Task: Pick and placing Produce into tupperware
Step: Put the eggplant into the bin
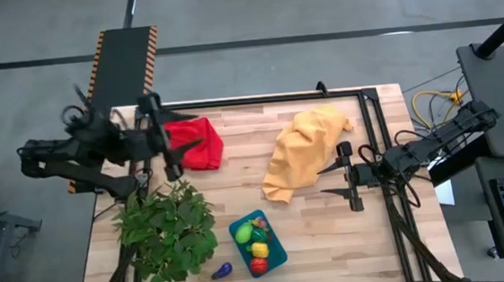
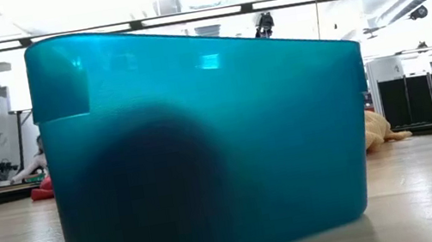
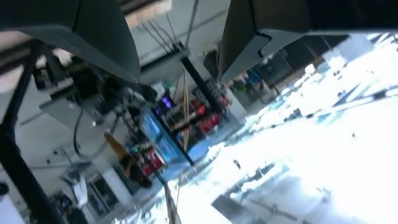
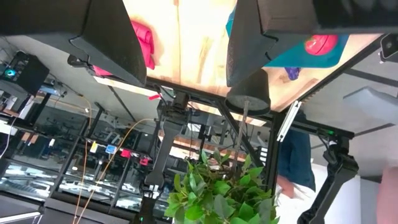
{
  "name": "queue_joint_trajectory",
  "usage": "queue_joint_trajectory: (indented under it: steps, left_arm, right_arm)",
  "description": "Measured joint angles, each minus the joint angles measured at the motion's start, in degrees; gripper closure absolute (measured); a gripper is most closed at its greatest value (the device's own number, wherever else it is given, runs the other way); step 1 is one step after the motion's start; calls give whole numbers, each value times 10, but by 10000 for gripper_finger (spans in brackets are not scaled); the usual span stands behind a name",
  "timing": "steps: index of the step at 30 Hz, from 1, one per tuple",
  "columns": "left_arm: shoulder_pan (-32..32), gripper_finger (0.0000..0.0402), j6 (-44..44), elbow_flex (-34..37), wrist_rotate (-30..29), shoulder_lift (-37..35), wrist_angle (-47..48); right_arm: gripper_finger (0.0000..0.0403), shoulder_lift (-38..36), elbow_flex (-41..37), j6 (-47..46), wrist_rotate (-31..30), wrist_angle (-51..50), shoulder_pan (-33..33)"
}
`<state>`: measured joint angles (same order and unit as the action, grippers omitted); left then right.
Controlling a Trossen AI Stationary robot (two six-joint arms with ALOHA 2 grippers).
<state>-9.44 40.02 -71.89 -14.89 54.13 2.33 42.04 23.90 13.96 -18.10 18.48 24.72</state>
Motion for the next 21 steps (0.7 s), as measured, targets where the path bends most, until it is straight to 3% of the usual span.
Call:
queue_joint_trajectory:
  steps: [8,17,21]
  left_arm:
    - [-49,196,49,-143,5,51,102]
    - [-205,196,236,-263,-269,174,143]
    - [-279,196,270,-319,-355,214,142]
  right_arm:
    - [188,0,0,-3,0,-2,0]
    - [188,0,0,-19,0,-6,0]
    - [188,0,0,-20,0,-17,0]
